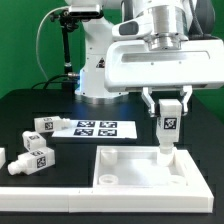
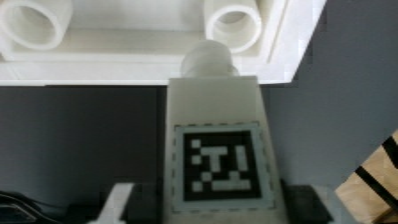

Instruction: Assemble one leg

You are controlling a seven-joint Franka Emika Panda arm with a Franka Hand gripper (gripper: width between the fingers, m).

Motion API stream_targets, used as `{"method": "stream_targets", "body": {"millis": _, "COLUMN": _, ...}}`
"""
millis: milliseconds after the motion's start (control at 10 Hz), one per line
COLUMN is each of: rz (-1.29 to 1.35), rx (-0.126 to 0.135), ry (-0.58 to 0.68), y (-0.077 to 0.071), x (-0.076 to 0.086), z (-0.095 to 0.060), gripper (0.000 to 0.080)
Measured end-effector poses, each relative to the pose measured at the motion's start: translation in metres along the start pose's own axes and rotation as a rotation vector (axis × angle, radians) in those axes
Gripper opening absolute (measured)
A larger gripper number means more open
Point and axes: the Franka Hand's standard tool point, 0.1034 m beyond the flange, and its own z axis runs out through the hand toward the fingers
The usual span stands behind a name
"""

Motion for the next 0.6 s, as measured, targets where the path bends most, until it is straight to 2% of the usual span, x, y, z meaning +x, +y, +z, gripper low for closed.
{"method": "stream_targets", "body": {"millis": 100, "rz": -0.005, "rx": -0.001, "ry": 0.005, "y": 0.001, "x": 0.0, "z": 0.002, "gripper": 0.0287}}
{"method": "stream_targets", "body": {"millis": 200, "rz": -0.011, "rx": -0.005, "ry": 0.01, "y": 0.001, "x": -0.003, "z": 0.012, "gripper": 0.0287}}
{"method": "stream_targets", "body": {"millis": 400, "rz": -0.018, "rx": 0.003, "ry": 0.013, "y": -0.009, "x": 0.003, "z": 0.029, "gripper": 0.0287}}
{"method": "stream_targets", "body": {"millis": 600, "rz": -0.03, "rx": 0.008, "ry": -0.004, "y": -0.018, "x": -0.007, "z": 0.039, "gripper": 0.0287}}
